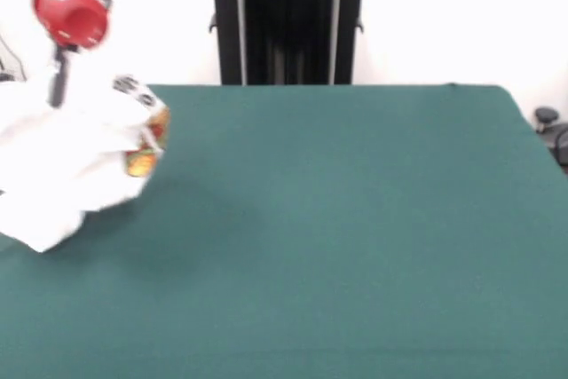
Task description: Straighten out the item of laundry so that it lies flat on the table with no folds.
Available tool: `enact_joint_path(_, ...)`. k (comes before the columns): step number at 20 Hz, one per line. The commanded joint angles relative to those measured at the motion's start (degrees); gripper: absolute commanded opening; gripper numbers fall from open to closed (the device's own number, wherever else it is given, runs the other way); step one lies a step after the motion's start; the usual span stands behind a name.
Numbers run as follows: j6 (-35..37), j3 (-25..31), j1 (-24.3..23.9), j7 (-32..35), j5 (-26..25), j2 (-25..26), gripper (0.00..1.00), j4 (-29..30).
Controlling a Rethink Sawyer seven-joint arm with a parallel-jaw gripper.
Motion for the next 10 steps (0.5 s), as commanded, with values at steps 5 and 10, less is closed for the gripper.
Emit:
enact_joint_path(5,9.3,15.4,4.4,7.7,11.2,-2.5,0.0,12.7)
enact_joint_path(10,11.8,15.4,7.4,9.5,16.8,-2.2,0.0,12.1)
